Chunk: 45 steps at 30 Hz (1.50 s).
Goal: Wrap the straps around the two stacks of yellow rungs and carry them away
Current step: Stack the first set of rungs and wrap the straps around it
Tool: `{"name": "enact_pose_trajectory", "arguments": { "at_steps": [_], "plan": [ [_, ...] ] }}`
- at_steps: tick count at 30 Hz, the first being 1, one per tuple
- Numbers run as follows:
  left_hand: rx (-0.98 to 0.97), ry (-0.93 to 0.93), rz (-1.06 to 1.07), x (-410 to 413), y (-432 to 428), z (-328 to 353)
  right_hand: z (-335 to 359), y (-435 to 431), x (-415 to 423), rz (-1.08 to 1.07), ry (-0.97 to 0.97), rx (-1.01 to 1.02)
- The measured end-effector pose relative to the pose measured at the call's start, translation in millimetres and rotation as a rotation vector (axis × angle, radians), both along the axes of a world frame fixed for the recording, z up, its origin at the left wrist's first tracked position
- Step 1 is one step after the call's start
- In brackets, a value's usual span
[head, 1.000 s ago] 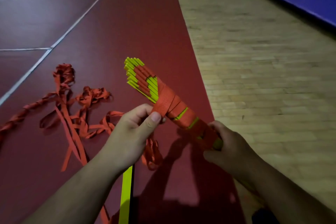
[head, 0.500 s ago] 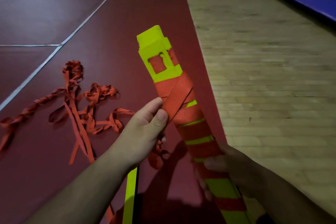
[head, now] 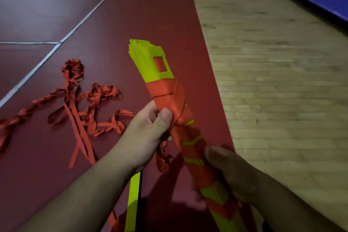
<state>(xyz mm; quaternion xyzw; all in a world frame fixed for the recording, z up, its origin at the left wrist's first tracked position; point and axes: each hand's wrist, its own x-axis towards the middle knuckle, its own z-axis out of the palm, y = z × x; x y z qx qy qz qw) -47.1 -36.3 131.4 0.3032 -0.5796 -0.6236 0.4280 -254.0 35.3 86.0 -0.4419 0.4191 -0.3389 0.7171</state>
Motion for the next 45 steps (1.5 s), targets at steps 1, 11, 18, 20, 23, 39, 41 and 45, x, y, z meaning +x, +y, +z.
{"name": "enact_pose_trajectory", "arguments": {
  "at_steps": [1, 11, 18, 20, 23, 39, 41, 45],
  "plan": [
    [0.007, -0.012, 0.067, -2.2, -0.7, -0.5, 14.6, 3.7, 11.4, 0.001, -0.025, 0.072],
    [-0.045, -0.212, 0.484, -9.6, -5.7, 8.0, 1.6, 3.8, 37.3, -0.211, 0.779, -0.45],
    [-0.088, -0.278, 0.239, 9.3, -12.9, 2.5, 17.6, 3.2, 21.5, -0.225, 0.469, -0.258],
    [-0.118, -0.284, 0.182, 13.3, -13.9, 0.0, 24.0, 3.0, 15.8, -0.122, 0.257, -0.191],
    [-0.154, -0.236, 0.137, 15.0, -15.1, 1.3, 25.9, 3.2, 10.6, -0.045, 0.074, -0.124],
    [-0.102, -0.32, 0.336, 48.9, 17.3, 6.7, 43.1, 13.2, 17.3, 0.009, 0.123, -0.084],
    [-0.043, -0.216, 0.367, 51.9, 25.2, 1.1, 43.0, 15.1, 25.3, 0.006, 0.103, -0.067],
    [0.061, -0.096, 0.347, 63.0, 40.7, -2.6, 45.5, 22.1, 40.5, 0.017, 0.14, -0.068]
  ]
}}
